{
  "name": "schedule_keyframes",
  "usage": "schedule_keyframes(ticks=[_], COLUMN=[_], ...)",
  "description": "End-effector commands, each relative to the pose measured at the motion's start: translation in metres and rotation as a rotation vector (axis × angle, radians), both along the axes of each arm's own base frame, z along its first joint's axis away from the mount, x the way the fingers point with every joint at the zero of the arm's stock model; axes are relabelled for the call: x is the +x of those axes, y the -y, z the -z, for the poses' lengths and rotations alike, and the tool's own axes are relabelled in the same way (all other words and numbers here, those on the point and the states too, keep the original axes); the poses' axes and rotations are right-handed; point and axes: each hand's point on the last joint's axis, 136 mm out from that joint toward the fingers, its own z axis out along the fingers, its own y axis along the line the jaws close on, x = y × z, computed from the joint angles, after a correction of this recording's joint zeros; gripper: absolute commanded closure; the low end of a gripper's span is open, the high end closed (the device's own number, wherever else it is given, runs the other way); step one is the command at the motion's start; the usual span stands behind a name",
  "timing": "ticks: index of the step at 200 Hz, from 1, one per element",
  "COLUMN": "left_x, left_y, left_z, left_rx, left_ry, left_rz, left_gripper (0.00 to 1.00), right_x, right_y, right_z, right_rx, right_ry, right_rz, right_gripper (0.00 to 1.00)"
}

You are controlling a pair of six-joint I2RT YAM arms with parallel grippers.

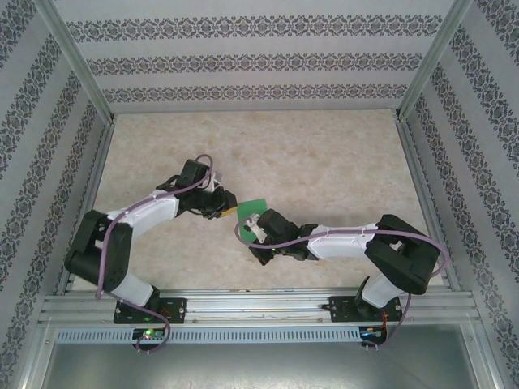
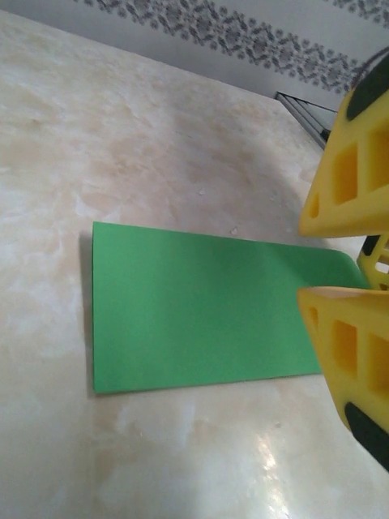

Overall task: Fold a paper plane with a square sheet of paper (fold left side to right side)
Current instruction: Third fold the triangle at the center of the table.

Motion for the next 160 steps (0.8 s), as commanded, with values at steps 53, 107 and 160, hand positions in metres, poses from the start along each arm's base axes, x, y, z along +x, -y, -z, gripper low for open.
schedule_keyframes(ticks=[53, 107, 160], left_x=[0.005, -0.004, -0.012], left_y=[0.042, 0.039, 0.029], left_z=[0.042, 0.082, 0.101], left_rx=[0.041, 0.129, 0.184], left_ry=[-0.029, -0.095, -0.135], left_rz=[0.219, 0.252, 0.248], left_gripper=[0.87, 0.92, 0.95], right_x=[-0.006, -0.002, 0.006], right_y=[-0.010, -0.007, -0.001], right_z=[-0.003, -0.006, -0.003], right_rx=[0.112, 0.146, 0.159], right_ry=[-0.155, -0.194, -0.245], right_rz=[-0.001, 0.028, 0.082], right_gripper=[1.00, 1.00, 1.00])
